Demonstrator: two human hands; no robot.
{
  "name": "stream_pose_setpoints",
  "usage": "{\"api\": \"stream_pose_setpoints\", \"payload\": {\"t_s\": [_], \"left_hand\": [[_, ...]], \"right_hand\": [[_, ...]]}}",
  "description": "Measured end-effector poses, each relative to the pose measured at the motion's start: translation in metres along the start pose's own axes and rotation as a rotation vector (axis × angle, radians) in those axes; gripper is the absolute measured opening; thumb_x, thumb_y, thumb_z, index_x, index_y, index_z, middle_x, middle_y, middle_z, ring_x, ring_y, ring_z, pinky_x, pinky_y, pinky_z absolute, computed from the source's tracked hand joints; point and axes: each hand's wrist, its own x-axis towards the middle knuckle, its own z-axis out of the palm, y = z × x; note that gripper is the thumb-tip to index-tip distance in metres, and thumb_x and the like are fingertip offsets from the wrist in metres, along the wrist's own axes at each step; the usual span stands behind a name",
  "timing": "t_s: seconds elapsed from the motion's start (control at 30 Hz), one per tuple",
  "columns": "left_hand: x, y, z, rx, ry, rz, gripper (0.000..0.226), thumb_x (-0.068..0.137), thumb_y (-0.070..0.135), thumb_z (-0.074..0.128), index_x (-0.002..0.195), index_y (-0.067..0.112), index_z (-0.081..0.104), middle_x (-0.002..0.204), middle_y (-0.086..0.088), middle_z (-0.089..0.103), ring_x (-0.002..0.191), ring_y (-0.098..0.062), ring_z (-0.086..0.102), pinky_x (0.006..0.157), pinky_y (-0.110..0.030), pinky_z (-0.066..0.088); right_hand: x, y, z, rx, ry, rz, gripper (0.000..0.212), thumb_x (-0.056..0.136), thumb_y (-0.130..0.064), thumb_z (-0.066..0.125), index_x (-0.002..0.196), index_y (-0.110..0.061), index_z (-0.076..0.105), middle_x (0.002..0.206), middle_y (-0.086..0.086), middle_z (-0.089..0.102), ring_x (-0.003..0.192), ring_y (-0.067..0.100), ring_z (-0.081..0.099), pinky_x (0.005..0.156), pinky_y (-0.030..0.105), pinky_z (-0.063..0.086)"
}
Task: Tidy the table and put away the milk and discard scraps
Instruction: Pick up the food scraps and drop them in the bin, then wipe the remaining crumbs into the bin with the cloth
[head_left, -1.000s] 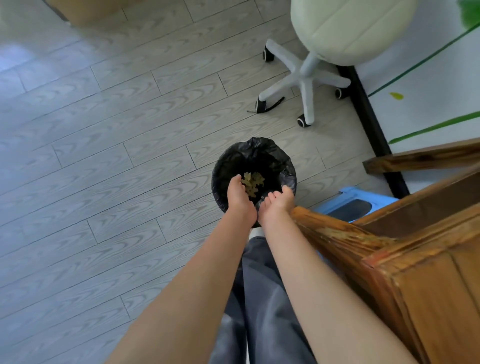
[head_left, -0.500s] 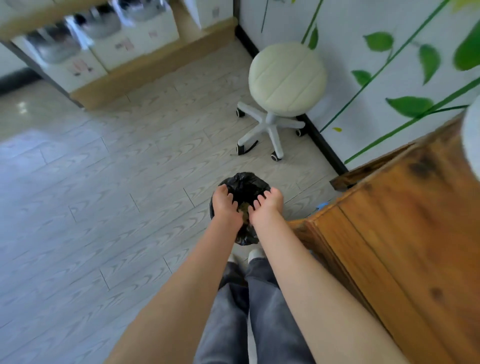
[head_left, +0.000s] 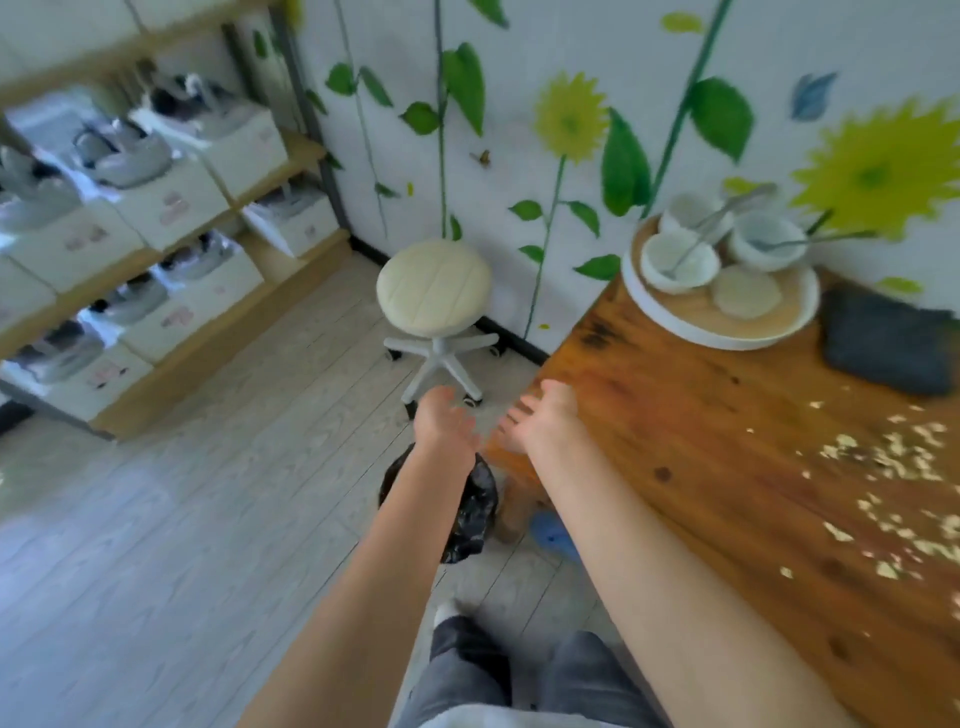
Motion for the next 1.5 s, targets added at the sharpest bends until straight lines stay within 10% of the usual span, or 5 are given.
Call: {"api": "stream_pose_setpoints", "payload": {"t_s": [0.37, 0.67, 1.17, 1.5], "left_hand": [[-0.108, -0.151, 0.170, 0.136, -0.268, 0.011, 0.038, 0.095, 0.017, 0.039, 0.132, 0.011, 0.042, 0.145, -0.010, 0.040, 0.130, -0.027, 0.043, 0.093, -0.036, 0.040], [-0.177, -0.284, 0.263, 0.121, -0.384, -0.065, 0.042, 0.097, 0.019, 0.037, 0.138, 0.011, 0.037, 0.147, -0.009, 0.040, 0.131, -0.028, 0.044, 0.109, -0.042, 0.036], [-0.104, -0.278, 0.340, 0.602, -0.321, 0.110, 0.044, 0.097, 0.005, 0.036, 0.141, 0.007, 0.037, 0.139, -0.013, 0.047, 0.128, -0.025, 0.046, 0.103, -0.034, 0.040], [-0.003, -0.267, 0.408, 1.221, -0.568, 0.418, 0.071, 0.085, 0.009, 0.063, 0.146, 0.016, 0.028, 0.146, -0.005, 0.042, 0.131, -0.023, 0.044, 0.106, -0.037, 0.041]], "right_hand": [[-0.064, -0.149, -0.178, 0.321, 0.048, -0.220, 0.045, 0.097, -0.025, 0.035, 0.135, -0.003, 0.041, 0.144, 0.015, 0.037, 0.133, 0.028, 0.036, 0.109, 0.038, 0.027], [-0.090, -0.244, -0.339, 0.462, 0.111, -0.359, 0.045, 0.097, -0.026, 0.034, 0.136, -0.007, 0.046, 0.145, 0.016, 0.039, 0.133, 0.029, 0.038, 0.110, 0.046, 0.025], [-0.019, -0.296, -0.355, 0.437, 0.217, -0.268, 0.037, 0.094, -0.015, 0.043, 0.129, -0.008, 0.049, 0.131, 0.009, 0.053, 0.118, 0.023, 0.053, 0.094, 0.036, 0.042], [0.080, -0.355, -0.347, -0.711, 0.382, -0.733, 0.069, 0.087, -0.004, 0.054, 0.147, -0.021, 0.024, 0.153, 0.002, 0.028, 0.140, 0.019, 0.028, 0.108, 0.033, 0.033]]}}
